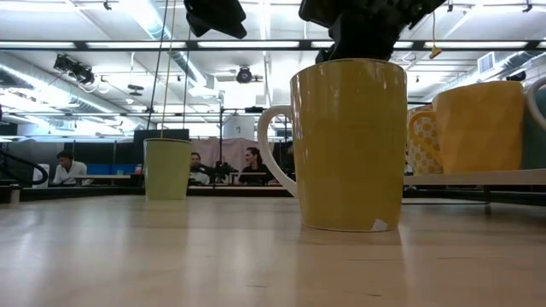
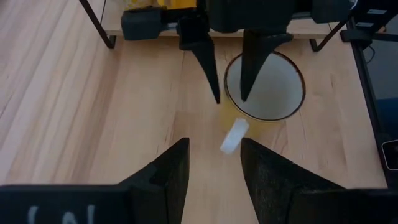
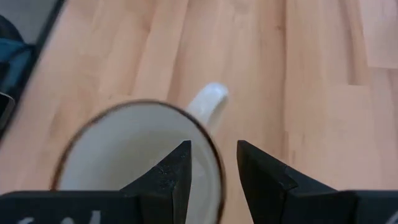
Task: Place coffee mugs
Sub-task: Put the yellow white mug on the shelf
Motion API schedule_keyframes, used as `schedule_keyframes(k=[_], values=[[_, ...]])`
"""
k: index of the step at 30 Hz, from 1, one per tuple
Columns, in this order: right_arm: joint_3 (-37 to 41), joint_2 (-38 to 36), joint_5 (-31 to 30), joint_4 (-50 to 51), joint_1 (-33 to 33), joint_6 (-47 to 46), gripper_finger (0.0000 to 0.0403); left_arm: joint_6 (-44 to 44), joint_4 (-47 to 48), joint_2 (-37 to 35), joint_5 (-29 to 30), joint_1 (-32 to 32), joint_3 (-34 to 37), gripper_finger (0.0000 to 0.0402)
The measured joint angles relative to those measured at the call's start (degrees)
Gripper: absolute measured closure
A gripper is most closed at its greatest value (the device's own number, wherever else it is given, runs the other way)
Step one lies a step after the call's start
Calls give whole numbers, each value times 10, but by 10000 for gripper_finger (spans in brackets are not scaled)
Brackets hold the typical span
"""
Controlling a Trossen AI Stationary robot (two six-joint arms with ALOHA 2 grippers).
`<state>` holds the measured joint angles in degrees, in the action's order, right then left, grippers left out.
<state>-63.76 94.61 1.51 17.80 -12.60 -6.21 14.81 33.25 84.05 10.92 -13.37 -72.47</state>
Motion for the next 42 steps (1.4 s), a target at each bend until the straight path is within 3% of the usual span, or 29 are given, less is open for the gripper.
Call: schedule_keyframes(k=[13,27,32,42], values=[[0,5,-20,11,-1,4,275,0,0,0,0,0,0,251],[0,31,-4,-2,-7,-3,367,0,-3,1,0,0,0,251],[0,30,-3,1,-8,-2,367,0,-3,1,0,0,0,251],[1,-72,13,103,-40,-28,367,0,-4,1,0,0,0,251]])
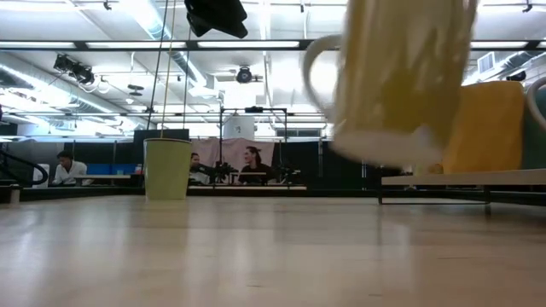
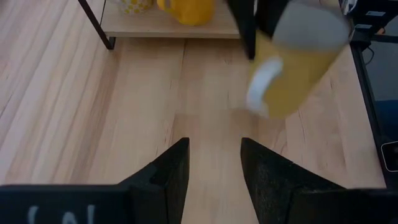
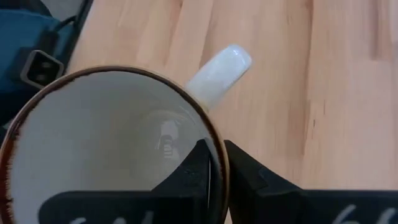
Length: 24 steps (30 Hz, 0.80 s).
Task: Place coffee mugs
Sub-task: Put the yellow white mug on the shelf
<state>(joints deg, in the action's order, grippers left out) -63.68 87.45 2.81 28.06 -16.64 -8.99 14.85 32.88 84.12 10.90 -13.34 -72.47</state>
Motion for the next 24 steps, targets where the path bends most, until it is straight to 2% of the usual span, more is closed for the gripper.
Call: schedule_keyframes(k=[5,12,18,24], values=[[0,-88,-2,73,-27,-65,366,0,0,0,0,0,0,251],[-1,-181,-19,148,-107,-123,366,0,-1,0,0,0,0,251],[-1,-213,-78,244,-190,-192,366,0,-1,0,0,0,0,251],[0,-211,-101,325,-255,-261,366,0,-12,0,0,0,0,251]])
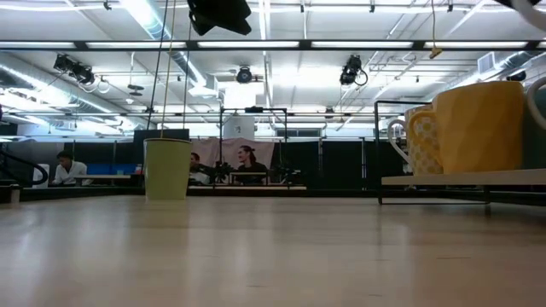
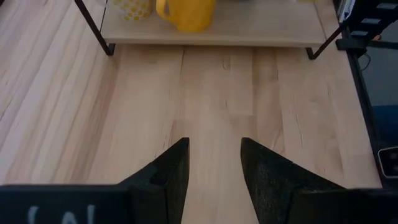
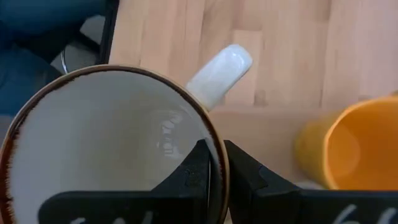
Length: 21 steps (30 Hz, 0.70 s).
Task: Place coffee mugs
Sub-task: Put the yellow white mug on the shelf
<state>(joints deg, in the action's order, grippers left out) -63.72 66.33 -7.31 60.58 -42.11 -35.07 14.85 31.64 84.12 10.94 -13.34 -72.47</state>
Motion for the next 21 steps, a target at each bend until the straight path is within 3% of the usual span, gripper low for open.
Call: schedule_keyframes(k=[12,21], values=[[0,16,-2,39,-97,-69,366,0,-16,0,0,0,0,251],[0,47,-39,85,-167,-115,366,1,-16,0,0,0,0,251]])
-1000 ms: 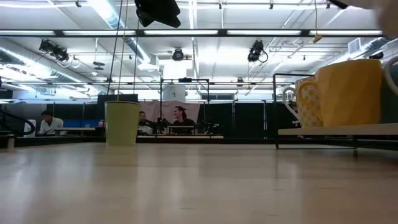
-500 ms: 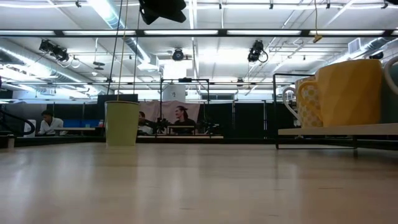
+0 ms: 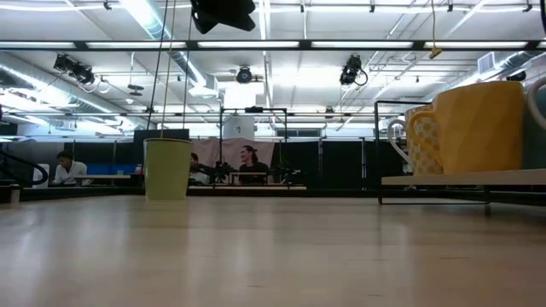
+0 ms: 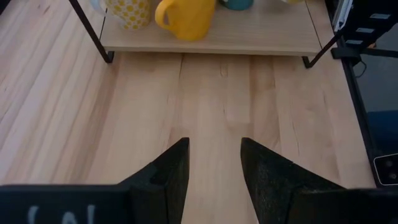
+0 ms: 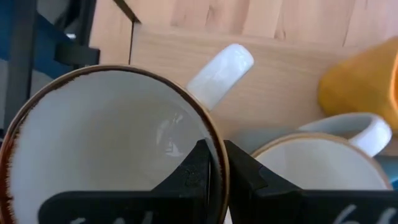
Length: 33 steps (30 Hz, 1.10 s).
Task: Place coffee mugs
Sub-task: Put the yellow white mug on the shelf
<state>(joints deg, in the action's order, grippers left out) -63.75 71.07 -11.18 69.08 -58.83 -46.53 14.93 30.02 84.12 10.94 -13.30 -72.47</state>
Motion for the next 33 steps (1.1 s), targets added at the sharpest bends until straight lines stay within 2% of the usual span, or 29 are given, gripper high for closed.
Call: schedule_keyframes(k=[15,26,33], values=[[0,49,-1,11,-59,-44,366,13,0,0,0,0,0,251],[-2,75,-8,15,-62,-40,365,14,-2,0,11,0,0,251],[0,74,0,21,-62,-37,347,14,-3,0,11,0,0,251]])
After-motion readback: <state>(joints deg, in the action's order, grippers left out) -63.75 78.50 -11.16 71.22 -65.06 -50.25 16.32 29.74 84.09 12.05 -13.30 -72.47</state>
